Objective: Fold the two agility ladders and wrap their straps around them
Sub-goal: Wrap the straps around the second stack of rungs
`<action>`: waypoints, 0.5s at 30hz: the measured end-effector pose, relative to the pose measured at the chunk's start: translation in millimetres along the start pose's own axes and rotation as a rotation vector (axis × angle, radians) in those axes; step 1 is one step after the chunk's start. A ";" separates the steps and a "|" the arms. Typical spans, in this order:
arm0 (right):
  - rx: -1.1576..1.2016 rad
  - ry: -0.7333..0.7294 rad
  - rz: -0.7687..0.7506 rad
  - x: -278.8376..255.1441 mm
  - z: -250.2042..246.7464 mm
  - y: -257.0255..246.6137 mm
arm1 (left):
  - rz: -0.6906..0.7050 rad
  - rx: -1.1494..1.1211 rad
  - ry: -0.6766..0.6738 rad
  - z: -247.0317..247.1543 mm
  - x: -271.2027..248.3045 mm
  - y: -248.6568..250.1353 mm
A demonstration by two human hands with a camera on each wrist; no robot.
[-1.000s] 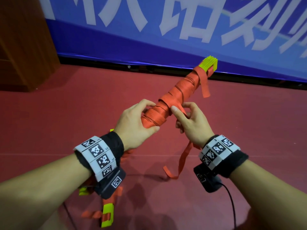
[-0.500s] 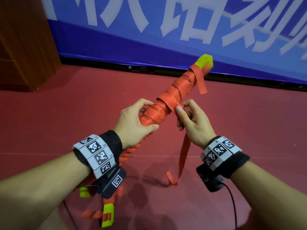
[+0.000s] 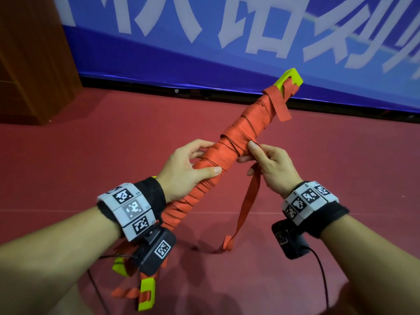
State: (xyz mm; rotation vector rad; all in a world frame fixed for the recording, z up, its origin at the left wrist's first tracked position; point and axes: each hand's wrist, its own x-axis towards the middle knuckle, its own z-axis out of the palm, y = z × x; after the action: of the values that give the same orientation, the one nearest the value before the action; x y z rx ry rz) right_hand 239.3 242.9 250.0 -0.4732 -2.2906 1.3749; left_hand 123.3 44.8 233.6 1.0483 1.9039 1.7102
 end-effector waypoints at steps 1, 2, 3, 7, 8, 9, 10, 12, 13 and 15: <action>0.034 -0.020 0.013 -0.7 0.6 0.6 | 0.000 -0.012 -0.022 0.7 0.1 0.4; 0.074 -0.038 0.021 -1.8 1.3 0.4 | 0.001 -0.017 -0.043 0.9 0.6 0.1; 0.110 -0.047 0.026 -3.2 2.1 -0.6 | 0.000 -0.015 -0.062 0.8 1.0 0.7; 0.196 -0.026 0.075 -5.0 7.5 -2.4 | -0.058 -0.015 -0.128 -4.6 4.7 -0.4; 0.217 -0.021 0.092 -5.1 9.4 -2.1 | -0.085 -0.018 -0.134 -5.5 5.5 -1.7; 0.235 -0.012 0.107 -5.1 11.5 -2.3 | -0.108 -0.016 -0.137 -5.3 6.2 -2.4; 0.250 -0.001 0.119 -5.1 13.9 -2.3 | -0.125 0.004 -0.131 -4.8 7.1 -4.3; 0.265 0.026 0.129 -4.4 19.6 -2.2 | -0.129 0.136 -0.127 -3.4 8.0 -7.1; 0.254 0.043 0.130 -3.7 22.2 -2.3 | -0.131 0.235 -0.140 -2.4 7.6 -7.7; 0.208 0.074 0.131 -1.9 26.3 -3.8 | -0.112 0.481 -0.164 -0.2 6.0 -6.5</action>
State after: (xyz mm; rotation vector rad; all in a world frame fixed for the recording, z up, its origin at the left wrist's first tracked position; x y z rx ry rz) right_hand 227.0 220.7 242.0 -0.6038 -2.0613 1.6097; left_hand 117.5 49.1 228.6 1.1750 2.2704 1.0892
